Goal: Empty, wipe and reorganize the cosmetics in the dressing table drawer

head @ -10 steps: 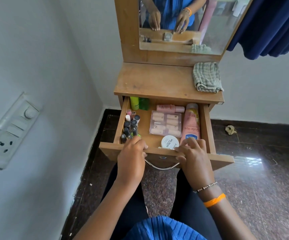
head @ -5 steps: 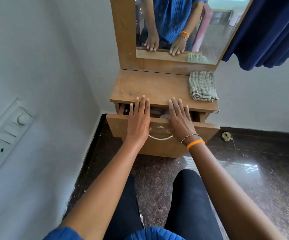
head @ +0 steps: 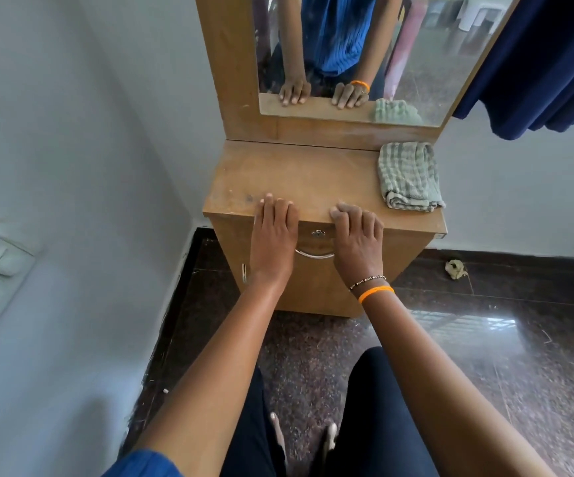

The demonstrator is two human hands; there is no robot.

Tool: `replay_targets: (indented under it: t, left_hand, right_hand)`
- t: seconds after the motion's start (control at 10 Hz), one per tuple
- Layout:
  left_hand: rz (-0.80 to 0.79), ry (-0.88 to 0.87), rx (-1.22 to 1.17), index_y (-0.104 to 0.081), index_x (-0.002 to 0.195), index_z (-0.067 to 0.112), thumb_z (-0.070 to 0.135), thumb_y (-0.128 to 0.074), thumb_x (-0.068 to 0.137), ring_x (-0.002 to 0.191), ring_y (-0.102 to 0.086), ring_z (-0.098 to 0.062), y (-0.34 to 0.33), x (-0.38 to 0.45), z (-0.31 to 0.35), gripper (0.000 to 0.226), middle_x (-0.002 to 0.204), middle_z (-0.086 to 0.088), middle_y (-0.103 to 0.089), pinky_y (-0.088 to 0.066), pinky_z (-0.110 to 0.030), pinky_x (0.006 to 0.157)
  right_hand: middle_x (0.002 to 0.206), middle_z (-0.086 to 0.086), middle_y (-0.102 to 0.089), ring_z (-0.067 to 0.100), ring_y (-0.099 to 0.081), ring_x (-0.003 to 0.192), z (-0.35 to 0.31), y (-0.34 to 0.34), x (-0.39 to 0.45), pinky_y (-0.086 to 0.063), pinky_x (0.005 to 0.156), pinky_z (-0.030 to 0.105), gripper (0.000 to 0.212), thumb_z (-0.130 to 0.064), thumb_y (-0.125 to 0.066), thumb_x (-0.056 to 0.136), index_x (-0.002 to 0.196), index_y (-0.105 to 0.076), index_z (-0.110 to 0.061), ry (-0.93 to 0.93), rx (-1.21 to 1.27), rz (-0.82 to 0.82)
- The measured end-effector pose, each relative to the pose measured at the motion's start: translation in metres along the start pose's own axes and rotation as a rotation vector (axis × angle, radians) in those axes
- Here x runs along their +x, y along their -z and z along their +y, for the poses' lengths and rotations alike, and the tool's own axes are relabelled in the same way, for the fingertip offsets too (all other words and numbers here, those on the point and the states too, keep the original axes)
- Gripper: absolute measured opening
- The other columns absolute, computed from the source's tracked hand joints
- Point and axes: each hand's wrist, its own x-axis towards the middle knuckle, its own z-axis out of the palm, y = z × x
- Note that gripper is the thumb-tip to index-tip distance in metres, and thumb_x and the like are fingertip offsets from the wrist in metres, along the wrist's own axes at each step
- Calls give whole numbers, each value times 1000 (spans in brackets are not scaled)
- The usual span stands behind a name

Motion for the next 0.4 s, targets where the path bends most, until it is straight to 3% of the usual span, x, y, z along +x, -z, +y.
replay_targets:
  t: [0.1,0.2,0.3,0.4]
  left_hand:
    - [64,-11,-21,-38,119,3,20,-87,58,119,-53,-37,-9,1,-1,80,119,-16,-43,-34,-41,108]
    - [90,4,-41,-42,119,2,17,-84,63,118,-53,-36,-10,0,-1,71,116,-17,-57,-38,-41,106]
    - [107,46,-201,-46,112,4,11,-69,67,112,-50,-34,4,0,0,51,112,-15,-55,-41,-41,100]
    - [8,55,-427,-49,102,9,15,-58,69,98,-49,-25,31,5,2,35,104,-7,-52,-45,-35,85]
  right_hand:
    - [116,1,-39,22,-37,99,2,-11,-3,-28,88,34,41,-3,-56,70,108,-48,-15,-11,15,79]
    - [116,1,-44,23,-39,98,1,-13,-2,-29,86,34,43,-4,-65,70,108,-50,-15,-23,5,92]
    - [108,4,-56,24,-39,90,0,1,4,-30,80,35,37,-7,-59,67,102,-52,-17,-97,97,-7]
    - [100,6,-61,27,-45,87,-1,22,23,-39,76,38,32,-6,-44,65,92,-60,-10,-84,380,-98]
